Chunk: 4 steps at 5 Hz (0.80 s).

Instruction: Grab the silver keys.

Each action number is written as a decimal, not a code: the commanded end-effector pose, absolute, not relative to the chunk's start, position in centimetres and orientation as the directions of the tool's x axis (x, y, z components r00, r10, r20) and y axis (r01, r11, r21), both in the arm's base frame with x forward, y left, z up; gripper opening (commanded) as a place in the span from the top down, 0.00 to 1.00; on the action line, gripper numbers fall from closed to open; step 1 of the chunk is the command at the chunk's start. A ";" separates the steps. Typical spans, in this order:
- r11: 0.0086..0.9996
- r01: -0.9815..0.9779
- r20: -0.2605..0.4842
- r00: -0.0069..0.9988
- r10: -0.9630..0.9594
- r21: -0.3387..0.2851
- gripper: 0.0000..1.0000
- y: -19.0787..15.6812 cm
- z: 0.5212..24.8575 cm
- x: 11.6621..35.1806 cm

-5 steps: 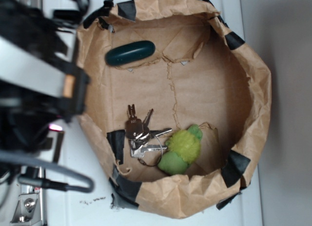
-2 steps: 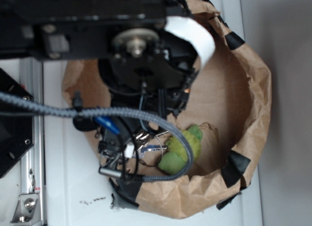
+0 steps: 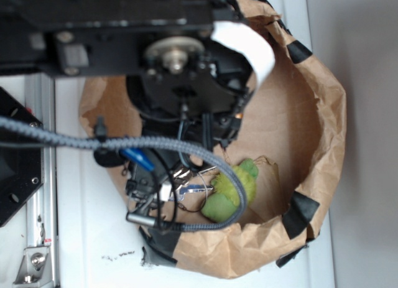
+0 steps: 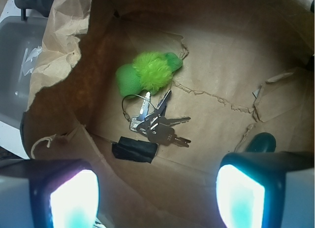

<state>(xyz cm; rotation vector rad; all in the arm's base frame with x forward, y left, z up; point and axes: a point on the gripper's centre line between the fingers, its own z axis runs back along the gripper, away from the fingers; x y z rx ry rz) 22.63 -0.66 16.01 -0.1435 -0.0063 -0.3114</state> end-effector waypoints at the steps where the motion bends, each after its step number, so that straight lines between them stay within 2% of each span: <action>1: 0.916 0.394 0.176 0.910 -0.375 -0.081 0.00 0.5 13.1 28.8; 2: 0.885 0.449 0.153 0.889 -0.430 -0.121 0.00 0.1 11.7 28.7; 4: 0.802 0.576 0.117 0.817 -0.564 -0.160 0.00 0.0 7.0 25.6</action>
